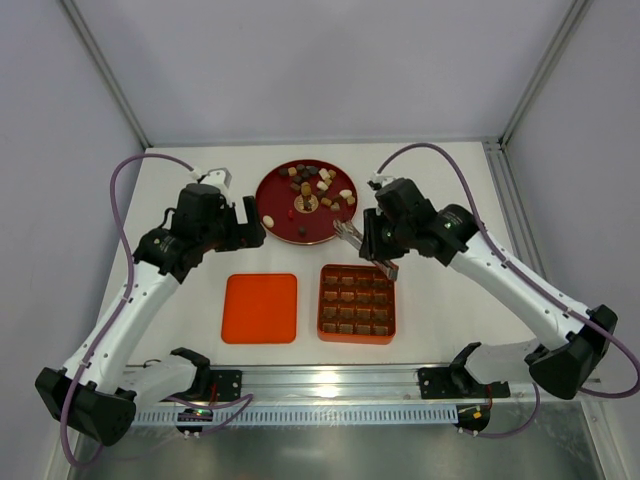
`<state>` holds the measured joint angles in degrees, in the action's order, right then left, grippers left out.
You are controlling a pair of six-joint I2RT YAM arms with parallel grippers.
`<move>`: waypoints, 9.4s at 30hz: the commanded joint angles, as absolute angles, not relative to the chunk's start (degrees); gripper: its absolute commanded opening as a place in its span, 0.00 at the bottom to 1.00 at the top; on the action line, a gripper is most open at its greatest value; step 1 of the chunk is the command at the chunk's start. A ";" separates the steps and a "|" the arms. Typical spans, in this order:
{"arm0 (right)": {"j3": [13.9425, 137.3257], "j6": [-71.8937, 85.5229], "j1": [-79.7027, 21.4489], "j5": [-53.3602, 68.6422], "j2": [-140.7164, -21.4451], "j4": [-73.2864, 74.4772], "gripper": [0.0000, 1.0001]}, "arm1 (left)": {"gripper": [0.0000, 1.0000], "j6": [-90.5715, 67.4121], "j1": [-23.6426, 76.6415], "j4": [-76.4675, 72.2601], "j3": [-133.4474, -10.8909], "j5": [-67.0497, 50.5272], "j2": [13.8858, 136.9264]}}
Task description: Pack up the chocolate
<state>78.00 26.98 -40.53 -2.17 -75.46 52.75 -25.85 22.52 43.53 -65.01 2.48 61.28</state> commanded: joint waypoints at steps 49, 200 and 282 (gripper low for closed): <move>61.70 38.93 -53.35 -4.31 -69.08 45.97 0.45 | 1.00 -27.07 22.59 41.92 -63.90 2.29 61.00; 120.41 21.36 -44.82 -4.48 -121.64 52.38 0.31 | 1.00 -25.58 22.59 45.88 -68.73 3.08 60.56; 64.95 31.03 -47.02 0.26 -67.15 56.43 0.38 | 1.00 -27.42 22.50 42.27 -65.92 1.14 62.49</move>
